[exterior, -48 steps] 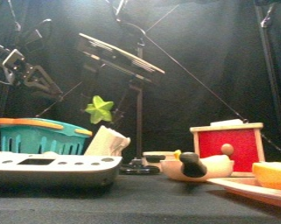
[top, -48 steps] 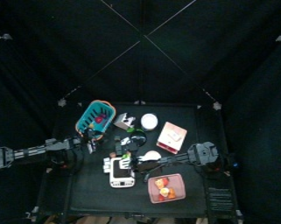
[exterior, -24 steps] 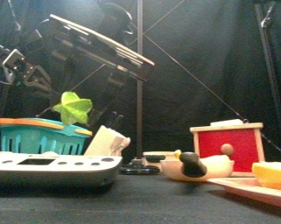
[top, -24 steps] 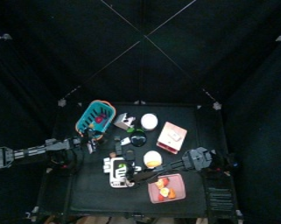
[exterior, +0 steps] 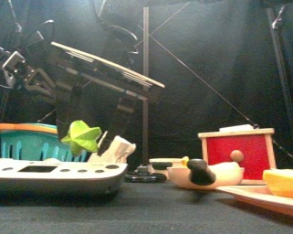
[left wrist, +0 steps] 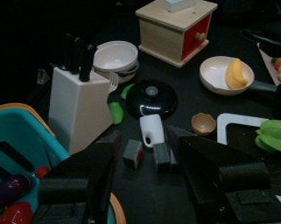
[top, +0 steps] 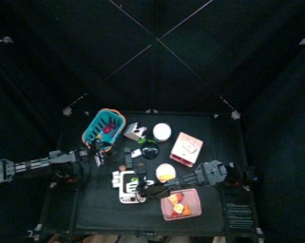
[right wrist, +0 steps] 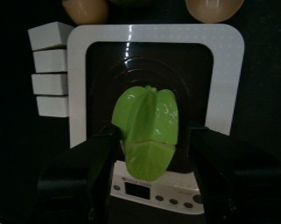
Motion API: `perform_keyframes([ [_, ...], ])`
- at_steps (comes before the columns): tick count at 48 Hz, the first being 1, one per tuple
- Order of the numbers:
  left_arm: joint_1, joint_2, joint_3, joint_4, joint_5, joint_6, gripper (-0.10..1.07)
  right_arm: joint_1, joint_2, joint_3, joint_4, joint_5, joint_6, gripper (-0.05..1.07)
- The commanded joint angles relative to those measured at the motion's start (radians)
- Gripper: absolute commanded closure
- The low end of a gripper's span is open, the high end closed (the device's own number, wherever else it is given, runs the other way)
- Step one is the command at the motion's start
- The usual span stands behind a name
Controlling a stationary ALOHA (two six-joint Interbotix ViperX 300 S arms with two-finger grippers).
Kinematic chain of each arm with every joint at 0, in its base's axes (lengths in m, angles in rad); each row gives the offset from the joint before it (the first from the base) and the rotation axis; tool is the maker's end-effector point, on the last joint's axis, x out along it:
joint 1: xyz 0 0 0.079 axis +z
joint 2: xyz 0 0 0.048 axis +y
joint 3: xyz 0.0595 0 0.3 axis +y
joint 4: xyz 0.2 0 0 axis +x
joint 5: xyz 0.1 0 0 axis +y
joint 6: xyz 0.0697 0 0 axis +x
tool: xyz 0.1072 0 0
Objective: Place starfruit on stove
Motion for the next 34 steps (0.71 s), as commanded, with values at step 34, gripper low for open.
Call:
perform_keyframes([
  [34, -0.002, 0.003, -0.014, 0.000, -0.003, 0.000, 0.13, -0.017, -0.037, -0.011, -0.003, 0.005, 0.005, 0.01],
])
